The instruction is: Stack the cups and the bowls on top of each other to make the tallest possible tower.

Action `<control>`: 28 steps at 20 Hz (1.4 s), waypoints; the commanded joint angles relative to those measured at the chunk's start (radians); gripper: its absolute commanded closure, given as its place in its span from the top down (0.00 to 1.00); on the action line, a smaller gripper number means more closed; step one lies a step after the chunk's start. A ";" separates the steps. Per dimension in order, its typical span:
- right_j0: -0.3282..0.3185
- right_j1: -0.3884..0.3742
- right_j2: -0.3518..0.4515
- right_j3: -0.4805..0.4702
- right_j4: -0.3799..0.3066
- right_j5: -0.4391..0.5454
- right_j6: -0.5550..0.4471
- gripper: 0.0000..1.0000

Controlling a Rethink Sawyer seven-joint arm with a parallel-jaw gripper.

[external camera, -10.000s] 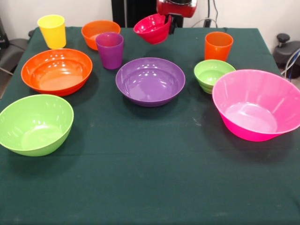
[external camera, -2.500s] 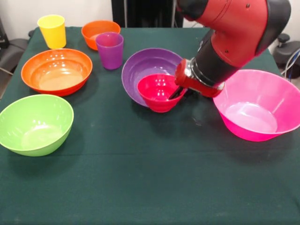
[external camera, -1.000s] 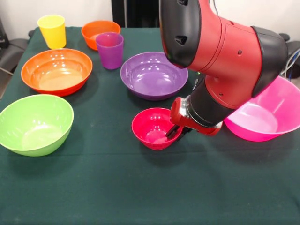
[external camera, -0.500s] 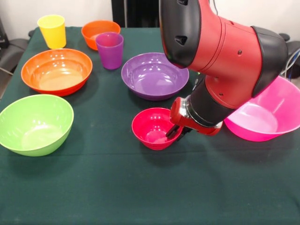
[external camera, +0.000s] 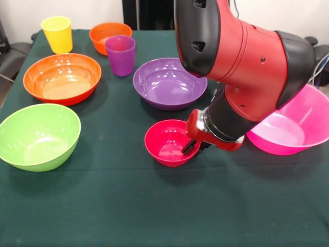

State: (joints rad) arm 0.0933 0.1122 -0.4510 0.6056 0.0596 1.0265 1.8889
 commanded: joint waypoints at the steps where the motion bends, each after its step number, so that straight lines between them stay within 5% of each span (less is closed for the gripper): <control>1: -0.031 0.042 0.115 -0.024 0.004 0.004 0.013 0.00; 18: -0.063 0.119 0.124 -0.122 0.009 0.010 -0.008 0.00; 28: -0.054 0.088 0.127 -0.068 0.008 -0.003 0.005 0.00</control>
State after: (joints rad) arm 0.0512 0.1543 -0.4512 0.4924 0.0592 1.0267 1.8889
